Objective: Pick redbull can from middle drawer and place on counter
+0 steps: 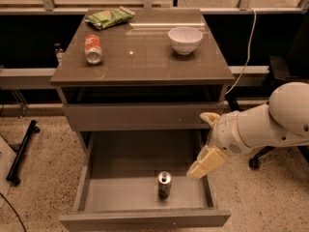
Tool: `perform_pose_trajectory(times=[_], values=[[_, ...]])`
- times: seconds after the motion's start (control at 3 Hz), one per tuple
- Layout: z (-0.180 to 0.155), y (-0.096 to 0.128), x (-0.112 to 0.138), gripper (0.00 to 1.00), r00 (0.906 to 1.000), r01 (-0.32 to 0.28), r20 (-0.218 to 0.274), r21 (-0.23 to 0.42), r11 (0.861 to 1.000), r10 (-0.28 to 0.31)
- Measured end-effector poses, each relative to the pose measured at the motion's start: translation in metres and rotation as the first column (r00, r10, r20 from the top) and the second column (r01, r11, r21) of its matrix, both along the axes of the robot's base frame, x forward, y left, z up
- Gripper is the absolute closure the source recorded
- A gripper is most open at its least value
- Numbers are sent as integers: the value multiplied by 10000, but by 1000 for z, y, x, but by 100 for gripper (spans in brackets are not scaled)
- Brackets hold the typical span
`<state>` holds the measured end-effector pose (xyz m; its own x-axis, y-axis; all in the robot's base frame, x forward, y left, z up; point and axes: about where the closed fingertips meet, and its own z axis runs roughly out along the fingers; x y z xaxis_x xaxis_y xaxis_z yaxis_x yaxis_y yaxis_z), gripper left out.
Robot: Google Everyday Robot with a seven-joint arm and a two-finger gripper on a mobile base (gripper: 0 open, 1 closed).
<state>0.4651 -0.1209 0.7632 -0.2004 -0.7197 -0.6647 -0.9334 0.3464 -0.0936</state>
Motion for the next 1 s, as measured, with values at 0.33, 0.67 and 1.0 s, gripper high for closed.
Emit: perform_pose_trajectory(times=[0.33, 0.67, 1.0], values=[[-22, 13, 8, 0, 10000, 46, 10, 127, 9999, -46], [-59, 26, 20, 0, 9997, 234, -110, 582, 9980, -228], [-128, 41, 43, 0, 9984, 530, -245, 1272, 9905, -502]])
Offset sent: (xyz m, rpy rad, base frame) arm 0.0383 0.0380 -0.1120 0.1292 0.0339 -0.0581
